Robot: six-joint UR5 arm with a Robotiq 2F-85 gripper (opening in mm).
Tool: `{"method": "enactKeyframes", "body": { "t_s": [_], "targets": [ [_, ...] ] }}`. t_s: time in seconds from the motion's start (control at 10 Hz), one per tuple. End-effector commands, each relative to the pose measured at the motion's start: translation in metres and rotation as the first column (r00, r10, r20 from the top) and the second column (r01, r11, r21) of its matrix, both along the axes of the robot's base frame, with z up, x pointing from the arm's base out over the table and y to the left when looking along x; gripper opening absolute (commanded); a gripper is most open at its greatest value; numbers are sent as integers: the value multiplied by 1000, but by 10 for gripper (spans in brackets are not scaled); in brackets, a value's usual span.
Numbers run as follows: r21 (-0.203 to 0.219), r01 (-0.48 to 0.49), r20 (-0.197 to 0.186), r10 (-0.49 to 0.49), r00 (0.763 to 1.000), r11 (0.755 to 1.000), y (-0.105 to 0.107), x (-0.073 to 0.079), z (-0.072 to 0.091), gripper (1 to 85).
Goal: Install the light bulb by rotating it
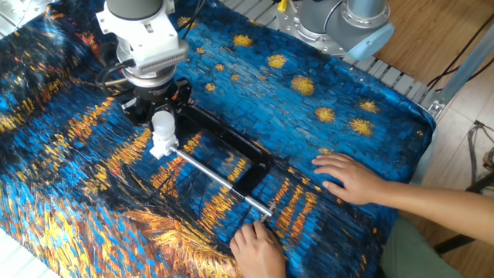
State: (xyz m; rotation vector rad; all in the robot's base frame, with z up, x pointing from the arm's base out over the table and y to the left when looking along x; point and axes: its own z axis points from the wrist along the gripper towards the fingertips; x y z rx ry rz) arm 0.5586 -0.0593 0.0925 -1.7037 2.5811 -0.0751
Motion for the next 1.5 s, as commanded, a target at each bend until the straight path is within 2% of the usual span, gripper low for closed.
{"method": "enactKeyframes", "body": {
  "t_s": [0.0,0.3,0.4,0.6,0.7,1.0,1.2,1.4],
  "targets": [
    [40,51,16,-52,999,998,2,5,-1,307],
    [28,62,18,-62,998,998,-6,6,2,283],
    [32,84,32,-85,996,996,-6,9,4,290],
    [54,131,42,-133,990,990,-2,12,5,253],
    [67,148,52,-152,987,987,-2,16,5,253],
    [99,186,51,-191,980,978,-4,16,2,257],
    [95,223,52,-228,972,970,-9,17,2,253],
    [64,236,59,-240,969,970,-17,18,1,217]
  ]
}}
